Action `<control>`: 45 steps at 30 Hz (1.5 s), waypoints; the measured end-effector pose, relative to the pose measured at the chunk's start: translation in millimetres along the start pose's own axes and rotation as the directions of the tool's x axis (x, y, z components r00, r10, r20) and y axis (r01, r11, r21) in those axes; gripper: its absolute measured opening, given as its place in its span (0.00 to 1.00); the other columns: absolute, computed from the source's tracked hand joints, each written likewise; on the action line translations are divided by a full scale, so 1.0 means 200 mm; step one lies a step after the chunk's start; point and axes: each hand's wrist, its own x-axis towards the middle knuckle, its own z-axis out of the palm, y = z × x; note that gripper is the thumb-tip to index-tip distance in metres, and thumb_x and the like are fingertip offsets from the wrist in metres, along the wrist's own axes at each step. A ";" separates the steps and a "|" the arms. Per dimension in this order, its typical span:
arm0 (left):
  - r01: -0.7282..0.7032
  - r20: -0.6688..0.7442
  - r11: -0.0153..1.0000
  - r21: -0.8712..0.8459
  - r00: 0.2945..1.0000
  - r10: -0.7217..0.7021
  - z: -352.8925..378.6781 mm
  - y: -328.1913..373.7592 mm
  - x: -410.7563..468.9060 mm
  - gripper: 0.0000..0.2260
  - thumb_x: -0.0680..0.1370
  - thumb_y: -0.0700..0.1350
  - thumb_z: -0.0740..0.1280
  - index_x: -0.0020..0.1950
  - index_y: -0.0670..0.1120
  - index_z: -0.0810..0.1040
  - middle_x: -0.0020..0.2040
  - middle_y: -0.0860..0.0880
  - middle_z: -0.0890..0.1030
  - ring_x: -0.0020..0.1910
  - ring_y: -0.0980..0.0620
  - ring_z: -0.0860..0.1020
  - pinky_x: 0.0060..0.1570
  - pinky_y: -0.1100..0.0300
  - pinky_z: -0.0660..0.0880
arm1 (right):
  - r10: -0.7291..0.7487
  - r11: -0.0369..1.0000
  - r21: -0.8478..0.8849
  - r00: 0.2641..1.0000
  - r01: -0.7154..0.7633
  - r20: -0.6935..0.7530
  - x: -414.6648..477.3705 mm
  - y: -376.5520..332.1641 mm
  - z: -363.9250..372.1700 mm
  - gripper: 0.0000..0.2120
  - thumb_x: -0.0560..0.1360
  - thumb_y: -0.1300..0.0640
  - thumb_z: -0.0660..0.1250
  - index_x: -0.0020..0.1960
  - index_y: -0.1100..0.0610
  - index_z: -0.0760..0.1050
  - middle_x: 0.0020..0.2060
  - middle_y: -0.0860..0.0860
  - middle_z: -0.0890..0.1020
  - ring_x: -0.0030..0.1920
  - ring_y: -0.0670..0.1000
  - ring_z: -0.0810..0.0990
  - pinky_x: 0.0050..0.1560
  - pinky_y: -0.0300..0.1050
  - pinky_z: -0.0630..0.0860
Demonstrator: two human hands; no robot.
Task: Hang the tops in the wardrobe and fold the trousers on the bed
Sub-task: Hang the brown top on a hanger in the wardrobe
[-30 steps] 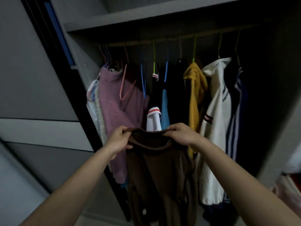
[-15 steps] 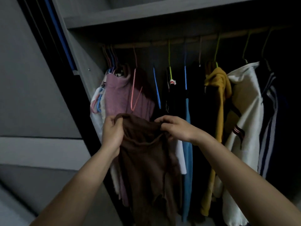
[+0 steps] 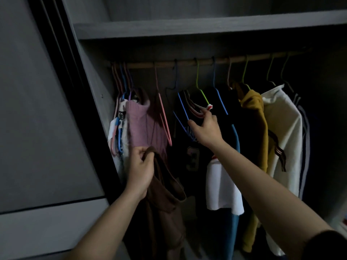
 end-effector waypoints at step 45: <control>-0.087 0.612 0.953 0.289 0.783 -0.114 0.72 -0.02 -0.41 0.05 0.78 0.42 0.66 0.50 0.46 0.81 0.44 0.51 0.83 0.44 0.56 0.80 0.47 0.62 0.74 | 0.081 0.800 0.586 0.991 -0.127 0.103 -0.69 0.61 -0.83 0.18 0.83 0.46 0.60 0.55 0.57 0.82 0.25 0.50 0.69 0.23 0.49 0.68 0.23 0.41 0.65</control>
